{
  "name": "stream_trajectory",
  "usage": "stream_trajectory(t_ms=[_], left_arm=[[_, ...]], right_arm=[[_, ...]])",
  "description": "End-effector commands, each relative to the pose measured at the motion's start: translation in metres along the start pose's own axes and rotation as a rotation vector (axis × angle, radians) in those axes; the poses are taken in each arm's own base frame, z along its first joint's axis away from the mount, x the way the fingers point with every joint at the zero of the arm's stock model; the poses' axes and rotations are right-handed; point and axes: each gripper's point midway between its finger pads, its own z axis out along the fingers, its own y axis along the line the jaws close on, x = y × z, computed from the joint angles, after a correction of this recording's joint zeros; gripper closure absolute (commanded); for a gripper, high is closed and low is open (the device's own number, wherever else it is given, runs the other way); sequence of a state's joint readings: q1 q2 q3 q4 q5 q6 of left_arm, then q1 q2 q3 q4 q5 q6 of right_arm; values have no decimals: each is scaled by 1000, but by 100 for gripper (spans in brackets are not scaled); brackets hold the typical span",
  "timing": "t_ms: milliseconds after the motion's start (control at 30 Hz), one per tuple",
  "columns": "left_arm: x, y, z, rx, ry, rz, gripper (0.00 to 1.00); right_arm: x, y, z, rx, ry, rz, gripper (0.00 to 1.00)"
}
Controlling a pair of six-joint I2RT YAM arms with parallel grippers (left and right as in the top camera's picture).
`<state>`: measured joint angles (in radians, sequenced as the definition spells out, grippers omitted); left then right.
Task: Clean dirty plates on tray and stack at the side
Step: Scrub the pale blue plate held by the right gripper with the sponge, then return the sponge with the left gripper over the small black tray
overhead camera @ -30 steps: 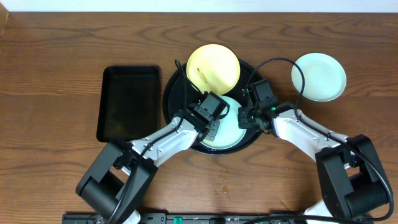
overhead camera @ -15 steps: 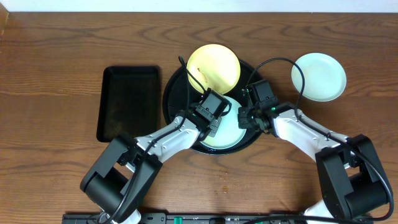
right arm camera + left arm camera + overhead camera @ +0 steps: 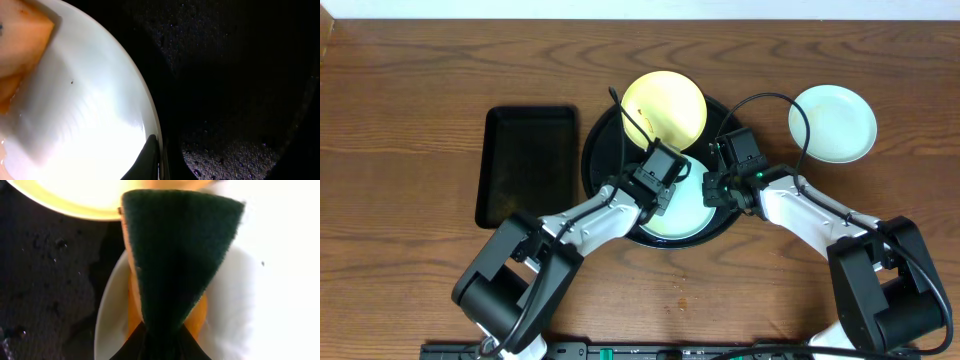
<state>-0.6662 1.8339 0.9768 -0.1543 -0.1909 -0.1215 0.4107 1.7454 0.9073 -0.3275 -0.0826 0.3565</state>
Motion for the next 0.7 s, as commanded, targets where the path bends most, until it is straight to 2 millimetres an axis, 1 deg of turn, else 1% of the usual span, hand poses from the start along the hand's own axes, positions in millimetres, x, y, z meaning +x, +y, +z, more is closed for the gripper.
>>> stream_trajectory(t_ms=[0,167,233,300,367,433,500,567,667], left_arm=[[27,17,25,-62,77,14,85],[10,16,25,-63,8,18,85],[0,21,24,-96,-35,12,85],[-6,25,23,-118,-59,6,85],[-14,24,20,-115,-85,-3,85],[-24,24,11,-109,-119,-14,87],[-39,24,-4,-99,-168,-28,89],[-55,27,-25,-89,-228,-53,91],[-81,32,-65,-67,-331,-85,92]], right_arm=[[5,-9,3,33,11,15,99],[5,-9,3,33,11,15,99],[5,-9,3,33,11,15,99],[5,-9,3,33,11,15,99],[5,-9,3,33,11,15,99],[5,-9,3,33,11,15,99],[5,-9,3,33,11,15,99],[5,-9,3,33,11,15,99],[5,-9,3,33,11,15,99]])
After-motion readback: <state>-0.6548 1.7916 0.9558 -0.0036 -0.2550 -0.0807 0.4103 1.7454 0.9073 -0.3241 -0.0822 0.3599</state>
